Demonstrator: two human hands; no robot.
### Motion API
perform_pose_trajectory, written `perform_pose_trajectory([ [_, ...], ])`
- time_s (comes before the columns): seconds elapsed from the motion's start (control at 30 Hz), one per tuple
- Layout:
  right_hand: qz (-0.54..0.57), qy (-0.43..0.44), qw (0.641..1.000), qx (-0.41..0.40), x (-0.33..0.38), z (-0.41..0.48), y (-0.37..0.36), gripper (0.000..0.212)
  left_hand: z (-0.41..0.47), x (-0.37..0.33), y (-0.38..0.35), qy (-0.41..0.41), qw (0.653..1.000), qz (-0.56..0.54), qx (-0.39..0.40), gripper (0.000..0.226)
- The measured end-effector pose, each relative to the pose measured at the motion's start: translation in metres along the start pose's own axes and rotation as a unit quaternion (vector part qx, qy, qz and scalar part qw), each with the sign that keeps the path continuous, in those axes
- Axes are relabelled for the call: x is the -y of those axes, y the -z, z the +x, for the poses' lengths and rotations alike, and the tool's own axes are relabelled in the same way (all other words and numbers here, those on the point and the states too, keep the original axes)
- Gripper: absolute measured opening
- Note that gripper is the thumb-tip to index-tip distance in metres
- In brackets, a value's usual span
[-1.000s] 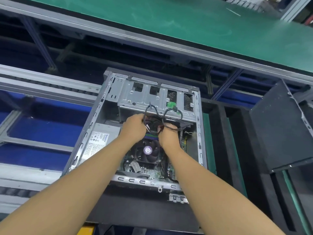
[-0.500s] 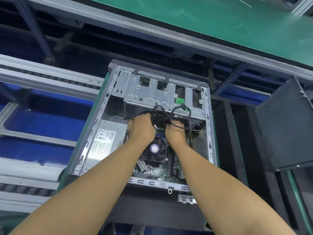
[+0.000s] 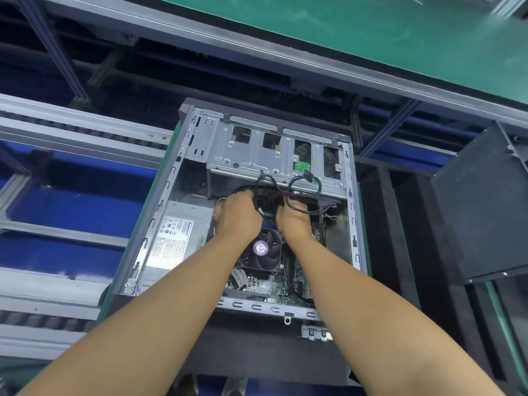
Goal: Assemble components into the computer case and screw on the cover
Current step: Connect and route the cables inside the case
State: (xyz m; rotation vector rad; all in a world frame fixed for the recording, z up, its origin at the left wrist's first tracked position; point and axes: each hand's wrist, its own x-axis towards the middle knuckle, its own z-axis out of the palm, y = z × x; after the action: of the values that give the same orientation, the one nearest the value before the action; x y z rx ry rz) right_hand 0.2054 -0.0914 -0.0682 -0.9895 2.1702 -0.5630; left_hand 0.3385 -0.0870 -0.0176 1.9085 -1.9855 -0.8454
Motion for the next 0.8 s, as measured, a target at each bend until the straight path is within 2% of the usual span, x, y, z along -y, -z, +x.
perform_pose_trajectory([
  [0.03,-0.026,-0.010,1.000,-0.002,0.004,-0.001,0.001,0.028,0.000,0.001,-0.001,0.000,1.000,-0.002,0.000,0.019],
  [0.17,0.002,-0.040,0.999,0.014,0.013,-0.003,0.002,0.027,0.001,0.002,-0.002,0.001,1.000,-0.006,-0.002,0.023],
  [0.23,-0.009,-0.009,1.000,-0.008,0.015,-0.006,0.004,0.026,0.001,0.003,-0.003,0.005,1.000,-0.002,-0.003,0.027],
  [0.3,-0.101,0.041,0.994,0.002,0.013,-0.011,0.006,0.026,0.002,0.003,-0.004,0.010,1.000,-0.001,0.000,0.029],
  [0.33,-0.078,0.037,0.996,0.001,0.010,-0.011,0.007,0.026,0.002,0.003,-0.004,0.013,1.000,-0.001,0.002,0.030],
  [0.37,0.059,-0.022,0.998,0.012,0.007,-0.012,0.006,0.026,0.002,0.003,-0.004,0.017,1.000,0.000,0.004,0.031],
  [0.4,0.103,-0.046,0.993,0.016,0.005,-0.011,0.004,0.030,0.002,0.003,-0.004,0.020,1.000,0.000,0.007,0.032],
  [0.43,0.117,-0.068,0.991,0.008,0.003,-0.012,0.003,0.033,0.002,0.003,-0.004,0.023,1.000,-0.001,0.009,0.034],
  [0.57,0.030,-0.016,0.999,-0.007,0.003,-0.003,0.004,0.026,0.003,0.003,-0.005,0.029,0.999,-0.011,0.012,0.037],
  [0.63,0.109,-0.020,0.994,-0.003,0.006,-0.004,0.005,0.028,0.003,0.003,-0.005,0.033,0.999,-0.013,0.010,0.038],
  [0.7,0.082,-0.005,0.997,0.000,0.004,-0.004,0.003,0.028,0.003,0.004,-0.005,0.035,0.999,-0.013,0.010,0.039],
  [0.8,-0.068,0.038,0.997,-0.001,0.006,-0.009,0.004,0.030,0.003,0.004,-0.006,0.036,0.999,-0.012,0.012,0.039],
])
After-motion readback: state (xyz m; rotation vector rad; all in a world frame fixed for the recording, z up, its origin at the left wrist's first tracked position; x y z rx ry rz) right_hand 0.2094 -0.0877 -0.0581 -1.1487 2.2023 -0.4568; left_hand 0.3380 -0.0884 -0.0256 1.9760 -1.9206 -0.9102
